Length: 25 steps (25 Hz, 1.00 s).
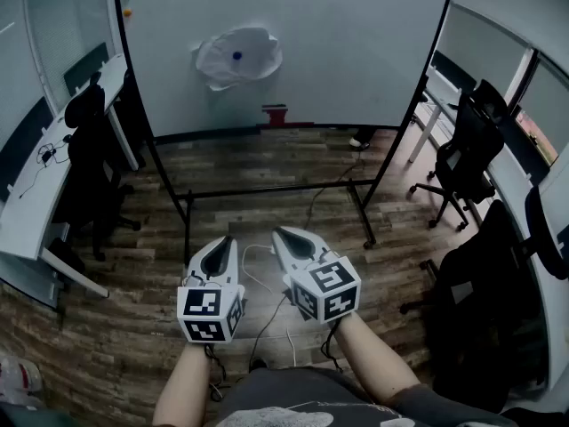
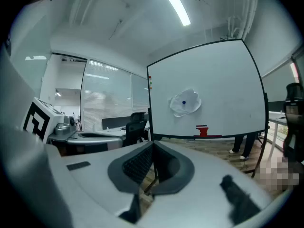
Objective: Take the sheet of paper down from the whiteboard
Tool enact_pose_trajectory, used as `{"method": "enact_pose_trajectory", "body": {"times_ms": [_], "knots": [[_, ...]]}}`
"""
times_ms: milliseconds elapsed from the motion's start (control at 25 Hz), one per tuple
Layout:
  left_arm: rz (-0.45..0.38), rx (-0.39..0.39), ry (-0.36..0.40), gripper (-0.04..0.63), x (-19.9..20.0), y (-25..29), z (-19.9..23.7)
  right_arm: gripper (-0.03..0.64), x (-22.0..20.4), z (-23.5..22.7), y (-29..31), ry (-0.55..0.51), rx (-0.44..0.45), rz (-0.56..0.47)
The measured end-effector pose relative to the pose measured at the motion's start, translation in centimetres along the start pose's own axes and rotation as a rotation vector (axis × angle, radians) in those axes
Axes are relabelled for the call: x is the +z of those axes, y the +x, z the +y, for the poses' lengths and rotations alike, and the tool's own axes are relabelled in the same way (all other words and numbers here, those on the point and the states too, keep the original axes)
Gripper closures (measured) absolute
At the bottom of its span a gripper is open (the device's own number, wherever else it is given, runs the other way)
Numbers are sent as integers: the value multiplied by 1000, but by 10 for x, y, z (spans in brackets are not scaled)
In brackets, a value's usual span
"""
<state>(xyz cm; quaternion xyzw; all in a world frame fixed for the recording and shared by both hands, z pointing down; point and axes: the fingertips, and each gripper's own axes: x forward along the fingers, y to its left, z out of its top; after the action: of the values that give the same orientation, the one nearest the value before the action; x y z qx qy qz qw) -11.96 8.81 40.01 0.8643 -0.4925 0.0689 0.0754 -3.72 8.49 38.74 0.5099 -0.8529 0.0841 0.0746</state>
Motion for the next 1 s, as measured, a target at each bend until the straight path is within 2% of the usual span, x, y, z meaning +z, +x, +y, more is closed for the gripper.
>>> {"method": "enact_pose_trajectory", "body": {"times_ms": [280,480,680,1000], "knots": [[3,5,-4,572,0,-2,11,597,-10,4,1,2,10,14],[6,-7,6,572,-1,0,14,595,-13,3,4,11,-16,15],[5,-23,-6,572,-4,2,26,595,-11,4,13,72,-17,-32],[15,-40,-2,571,-12,13,52,594,-24,-7,26,136,-94,-48]]}}
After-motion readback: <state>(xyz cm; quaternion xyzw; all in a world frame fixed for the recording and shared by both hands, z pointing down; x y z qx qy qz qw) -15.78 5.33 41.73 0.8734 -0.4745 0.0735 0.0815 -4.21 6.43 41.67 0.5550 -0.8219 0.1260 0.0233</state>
